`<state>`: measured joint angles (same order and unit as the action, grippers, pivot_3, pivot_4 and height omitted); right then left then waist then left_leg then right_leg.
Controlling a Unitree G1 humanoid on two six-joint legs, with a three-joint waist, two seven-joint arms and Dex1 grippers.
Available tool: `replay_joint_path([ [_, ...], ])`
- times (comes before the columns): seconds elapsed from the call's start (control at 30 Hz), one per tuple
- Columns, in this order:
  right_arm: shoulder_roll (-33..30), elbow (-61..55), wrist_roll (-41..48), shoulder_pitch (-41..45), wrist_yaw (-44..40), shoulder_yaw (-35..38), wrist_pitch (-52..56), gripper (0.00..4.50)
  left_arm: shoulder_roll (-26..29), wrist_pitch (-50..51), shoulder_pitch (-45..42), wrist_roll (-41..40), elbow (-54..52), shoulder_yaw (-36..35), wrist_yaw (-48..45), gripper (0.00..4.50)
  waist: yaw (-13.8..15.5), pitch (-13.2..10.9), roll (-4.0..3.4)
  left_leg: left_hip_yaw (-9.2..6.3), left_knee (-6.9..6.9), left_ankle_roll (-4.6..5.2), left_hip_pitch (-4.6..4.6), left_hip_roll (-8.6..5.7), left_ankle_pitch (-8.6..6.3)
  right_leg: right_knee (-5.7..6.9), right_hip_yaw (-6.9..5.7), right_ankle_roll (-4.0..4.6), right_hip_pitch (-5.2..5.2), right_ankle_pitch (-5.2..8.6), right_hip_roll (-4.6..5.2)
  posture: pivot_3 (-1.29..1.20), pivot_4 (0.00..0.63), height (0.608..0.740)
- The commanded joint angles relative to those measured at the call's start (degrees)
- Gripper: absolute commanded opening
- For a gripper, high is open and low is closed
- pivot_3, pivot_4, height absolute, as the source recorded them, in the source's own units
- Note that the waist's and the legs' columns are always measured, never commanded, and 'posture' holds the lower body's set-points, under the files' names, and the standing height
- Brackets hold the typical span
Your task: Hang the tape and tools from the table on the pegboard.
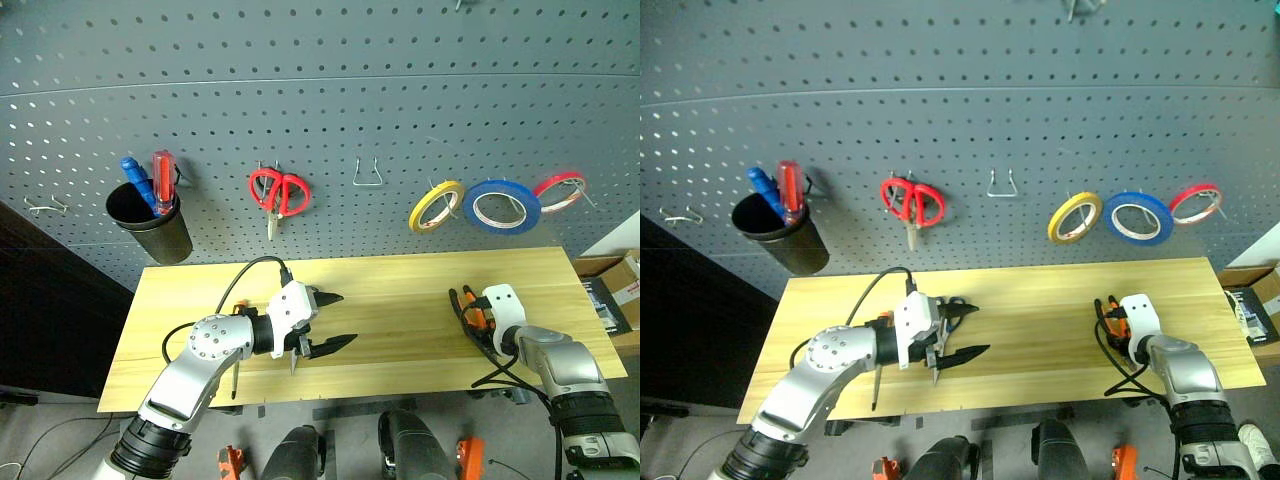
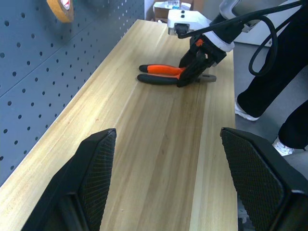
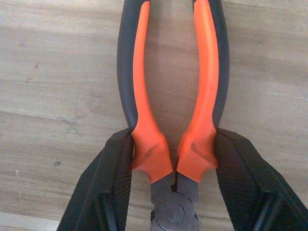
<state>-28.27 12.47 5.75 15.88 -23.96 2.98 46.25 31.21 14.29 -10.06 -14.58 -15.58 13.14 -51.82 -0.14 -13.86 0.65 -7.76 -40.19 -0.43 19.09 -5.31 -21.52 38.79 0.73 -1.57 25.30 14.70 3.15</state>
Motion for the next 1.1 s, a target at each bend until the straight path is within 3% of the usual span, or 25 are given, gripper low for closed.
replay_joint_path([
  [0.03, -0.32, 0.68, -0.38, 0.09, -0.98, -1.02, -1.43, 2.18, -0.38, -0.96, 0.38, -0.12, -1.81, -0.42, 0.36, 3.69, 0.00, 0.04, 0.07, 0.02, 0.00, 0.00, -0.04, 0.00, 0.00, 0.02, 0.02, 0.00, -0.01, 0.00, 0.00, 0.05, 0.220, 0.740],
  [0.17, -0.06, -5.58, -0.74, -2.67, 2.19, 0.72, -1.06, 2.18, -0.95, -2.70, 2.04, 0.93, -0.83, -1.96, 3.00, 3.69, 0.10, 0.06, 0.07, 0.03, 0.02, 0.00, -0.07, 0.01, 0.00, 0.06, 0.03, 0.00, 0.00, 0.00, -0.01, 0.06, 0.216, 0.740],
  [0.27, 2.03, -17.59, -1.26, -7.66, 7.19, 3.01, -0.11, 2.18, -2.89, -7.16, 5.35, -0.65, 1.52, -5.21, 4.84, 3.69, 0.28, 0.08, 0.04, 0.03, 0.13, 0.00, -0.04, 0.01, 0.00, 0.04, 0.04, 0.00, 0.08, 0.00, -0.01, 0.06, 0.211, 0.740],
  [0.37, 8.00, -34.93, -2.18, -16.52, 12.82, 1.25, 2.79, 2.18, -4.12, -12.83, 8.71, -1.05, 3.71, -8.18, 5.12, 3.69, 0.46, 0.13, -0.02, 0.06, 0.20, -0.01, 0.05, 0.04, 0.00, 0.02, 0.05, 0.00, 0.22, 0.00, -0.02, 0.06, 0.211, 0.740],
  [0.47, 13.83, -46.76, -5.08, -23.35, 18.08, -5.16, 3.19, 2.18, -3.72, -15.13, 10.64, 0.23, 5.19, -9.08, 5.30, 3.69, 0.54, 0.22, -0.05, 0.09, 0.21, -0.02, 0.06, 0.09, -0.01, 0.00, 0.05, -0.01, 0.23, 0.01, -0.05, 0.05, 0.212, 0.740],
  [0.63, 15.90, -58.89, -18.86, -27.65, 27.54, -22.78, -7.25, 2.18, -4.51, -15.52, 13.73, -3.20, 5.54, -12.72, 6.32, 3.69, 0.50, 0.37, -0.05, 0.11, 0.17, -0.02, -0.14, 0.02, 0.00, 0.02, 0.10, -0.03, 0.05, 0.02, -0.03, 0.04, 0.213, 0.740],
  [0.77, 18.23, -61.10, -26.84, -21.42, 31.07, -28.91, -13.24, 2.18, -7.06, -9.92, 14.91, -12.37, 2.12, -16.82, 7.72, 3.69, 0.14, 0.42, 0.03, 0.09, 0.19, -0.05, -0.16, 0.05, 0.00, 0.04, 0.06, -0.04, 0.08, 0.02, -0.05, 0.05, 0.210, 0.740],
  [1.1, 23.81, -44.47, -25.22, 8.11, 28.87, -20.56, -23.31, 2.18, -9.22, -7.49, 10.91, -13.56, -1.66, -17.37, 11.30, 3.69, 0.12, 0.82, 0.60, 0.04, 0.20, -0.06, -0.17, 0.01, 0.02, -0.07, -0.01, -0.01, 0.03, 0.00, -0.05, 0.07, 0.197, 0.740],
])
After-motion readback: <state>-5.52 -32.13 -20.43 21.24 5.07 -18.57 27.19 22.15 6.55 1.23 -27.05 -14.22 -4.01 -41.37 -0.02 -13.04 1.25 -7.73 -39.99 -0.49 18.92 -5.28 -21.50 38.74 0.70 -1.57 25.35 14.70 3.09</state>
